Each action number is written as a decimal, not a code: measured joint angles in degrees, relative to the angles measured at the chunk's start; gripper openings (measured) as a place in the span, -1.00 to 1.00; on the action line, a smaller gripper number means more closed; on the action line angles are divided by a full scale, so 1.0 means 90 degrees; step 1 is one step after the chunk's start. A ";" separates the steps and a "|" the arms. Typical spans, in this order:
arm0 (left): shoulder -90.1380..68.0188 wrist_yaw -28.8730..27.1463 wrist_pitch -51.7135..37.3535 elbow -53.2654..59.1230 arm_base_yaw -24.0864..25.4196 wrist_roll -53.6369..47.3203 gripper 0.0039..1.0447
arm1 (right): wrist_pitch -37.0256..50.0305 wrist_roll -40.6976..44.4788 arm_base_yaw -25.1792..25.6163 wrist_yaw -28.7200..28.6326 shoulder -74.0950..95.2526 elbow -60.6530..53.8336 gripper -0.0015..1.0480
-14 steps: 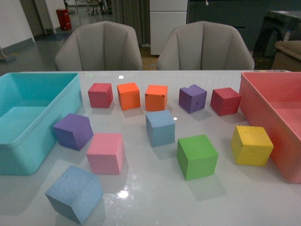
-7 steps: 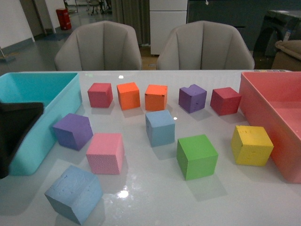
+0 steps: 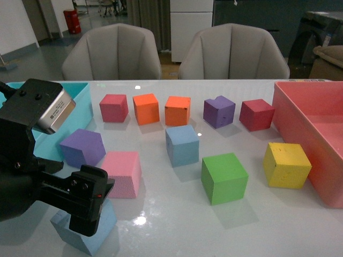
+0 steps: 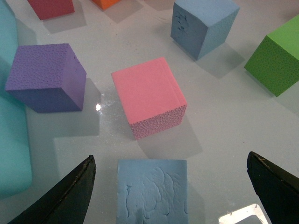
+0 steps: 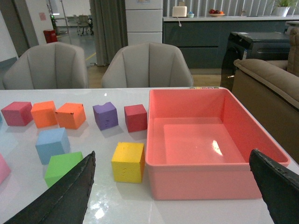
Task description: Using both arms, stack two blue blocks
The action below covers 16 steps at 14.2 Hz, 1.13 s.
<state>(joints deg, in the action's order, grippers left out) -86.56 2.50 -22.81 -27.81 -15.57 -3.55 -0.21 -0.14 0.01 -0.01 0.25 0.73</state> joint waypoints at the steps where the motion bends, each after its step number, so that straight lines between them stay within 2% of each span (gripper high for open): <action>1: -0.0124 0.0034 -0.0002 -0.0029 0.0000 -0.0019 0.88 | 0.0000 0.0000 0.0000 0.0000 0.0000 -0.0002 0.87; 8: -0.0957 0.0372 -0.0075 -0.0187 0.0427 -0.0189 0.88 | 0.0000 0.0000 0.0000 0.0000 0.0000 -0.0002 0.87; 12: -0.1304 0.0486 -0.0148 -0.0219 0.0459 -0.0185 0.88 | 0.0000 0.0000 0.0000 0.0000 0.0000 -0.0002 0.87; 16: -0.2348 0.0525 -0.0763 -0.0279 0.0588 -0.0279 0.88 | 0.0000 0.0000 0.0000 0.0000 0.0000 -0.0002 0.87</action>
<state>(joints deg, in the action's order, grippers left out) -107.70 7.22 -29.67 -30.33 -10.28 -6.07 -0.21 -0.14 0.01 -0.01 0.25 0.71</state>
